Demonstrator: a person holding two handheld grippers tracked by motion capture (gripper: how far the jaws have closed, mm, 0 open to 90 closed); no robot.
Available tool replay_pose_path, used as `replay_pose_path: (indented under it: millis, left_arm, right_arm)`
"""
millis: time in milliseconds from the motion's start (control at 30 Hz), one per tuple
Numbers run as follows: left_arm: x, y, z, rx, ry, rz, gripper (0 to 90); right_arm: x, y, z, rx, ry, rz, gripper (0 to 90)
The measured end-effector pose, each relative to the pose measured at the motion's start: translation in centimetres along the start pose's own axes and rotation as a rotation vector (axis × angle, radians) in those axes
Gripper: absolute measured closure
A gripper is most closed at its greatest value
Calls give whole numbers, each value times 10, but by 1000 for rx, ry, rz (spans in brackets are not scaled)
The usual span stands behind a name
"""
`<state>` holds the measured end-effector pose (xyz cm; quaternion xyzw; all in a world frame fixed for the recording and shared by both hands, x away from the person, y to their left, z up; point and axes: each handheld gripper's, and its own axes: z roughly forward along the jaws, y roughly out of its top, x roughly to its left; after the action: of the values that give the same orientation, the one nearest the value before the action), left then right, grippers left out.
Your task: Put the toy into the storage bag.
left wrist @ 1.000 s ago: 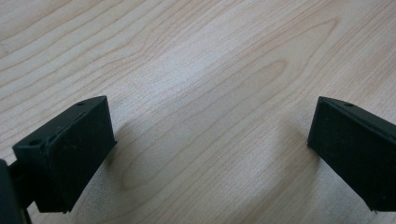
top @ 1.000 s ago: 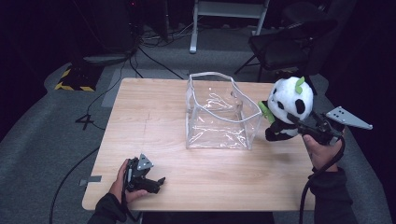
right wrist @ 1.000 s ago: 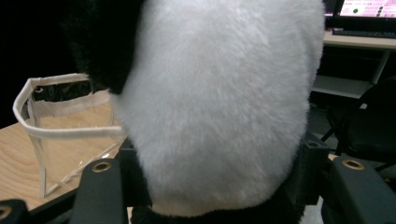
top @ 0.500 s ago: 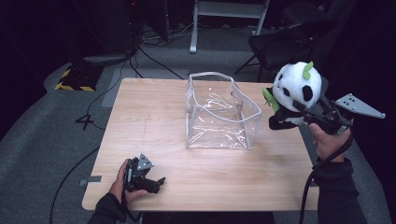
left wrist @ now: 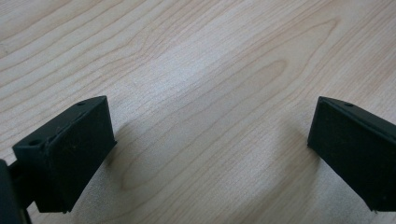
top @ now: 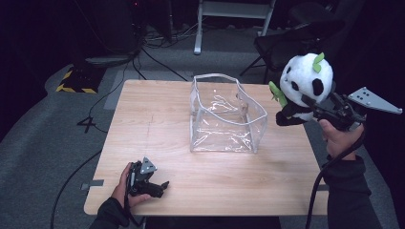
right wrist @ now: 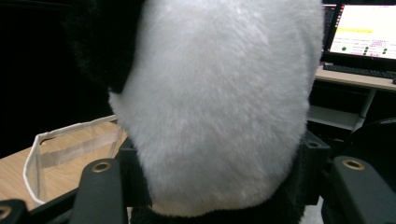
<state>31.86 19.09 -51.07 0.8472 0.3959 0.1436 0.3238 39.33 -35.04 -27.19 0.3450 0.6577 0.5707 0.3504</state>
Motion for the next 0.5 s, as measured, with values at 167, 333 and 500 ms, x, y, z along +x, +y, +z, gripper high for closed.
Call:
replay_pose_path:
  millis: [167,333,500]
  left_arm:
    - [0,0,0,0,0,0,5]
    - [0,0,0,0,0,0,5]
    - [0,0,0,1,0,-2,5]
  right_arm:
    - [3,11,2,-12,3,-8,395]
    - [5,18,6,-22,10,-5,395]
    - [9,25,8,-30,16,-6,395]
